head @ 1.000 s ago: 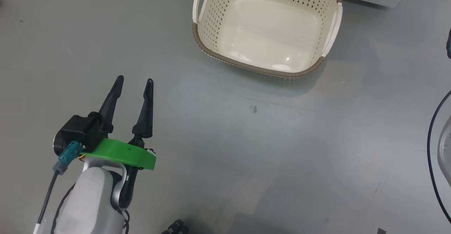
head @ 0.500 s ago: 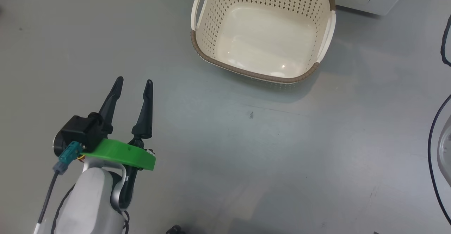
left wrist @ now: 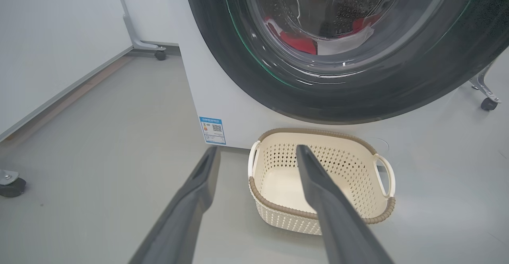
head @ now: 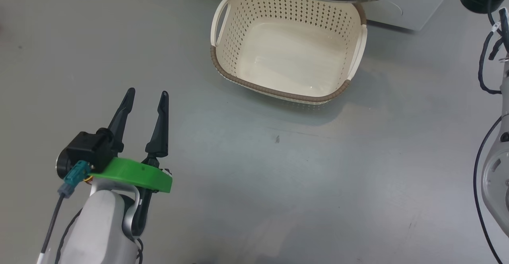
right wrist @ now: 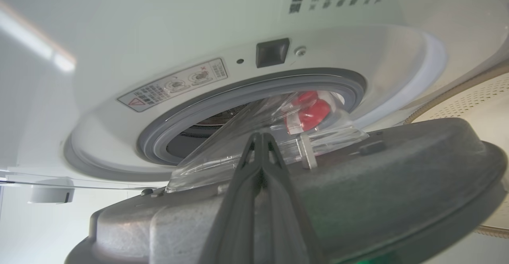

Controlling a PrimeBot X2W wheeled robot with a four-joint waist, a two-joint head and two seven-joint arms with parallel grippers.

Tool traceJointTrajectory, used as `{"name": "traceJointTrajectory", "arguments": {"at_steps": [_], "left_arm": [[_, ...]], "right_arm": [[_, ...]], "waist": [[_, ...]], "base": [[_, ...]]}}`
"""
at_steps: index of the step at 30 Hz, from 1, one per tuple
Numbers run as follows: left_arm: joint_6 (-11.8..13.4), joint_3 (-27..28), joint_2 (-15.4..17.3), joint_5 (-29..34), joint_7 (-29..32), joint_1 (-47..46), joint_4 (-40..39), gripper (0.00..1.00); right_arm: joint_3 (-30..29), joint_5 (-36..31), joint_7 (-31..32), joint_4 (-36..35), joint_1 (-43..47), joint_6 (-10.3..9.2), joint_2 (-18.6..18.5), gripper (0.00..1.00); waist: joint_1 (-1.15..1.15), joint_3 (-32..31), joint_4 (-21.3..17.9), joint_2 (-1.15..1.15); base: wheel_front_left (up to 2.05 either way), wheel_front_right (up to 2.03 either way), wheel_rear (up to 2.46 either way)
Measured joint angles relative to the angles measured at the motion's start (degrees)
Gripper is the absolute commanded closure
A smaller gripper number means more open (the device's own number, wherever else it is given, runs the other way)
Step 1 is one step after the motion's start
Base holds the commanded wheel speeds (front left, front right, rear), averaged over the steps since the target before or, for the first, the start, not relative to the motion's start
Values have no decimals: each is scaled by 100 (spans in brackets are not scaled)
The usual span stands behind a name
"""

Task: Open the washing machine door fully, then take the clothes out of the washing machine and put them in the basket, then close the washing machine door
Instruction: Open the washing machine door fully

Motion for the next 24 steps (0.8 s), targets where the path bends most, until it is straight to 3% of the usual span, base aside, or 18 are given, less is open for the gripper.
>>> {"name": "traceJointTrajectory", "arguments": {"at_steps": [24], "left_arm": [[0, 89, 13, 86, 0, 92, -11, 0]], "right_arm": [[56, 197, 287, 42, 299, 0, 85, 100]], "waist": [[0, -244, -178, 0]], "base": [[0, 0, 0]]}}
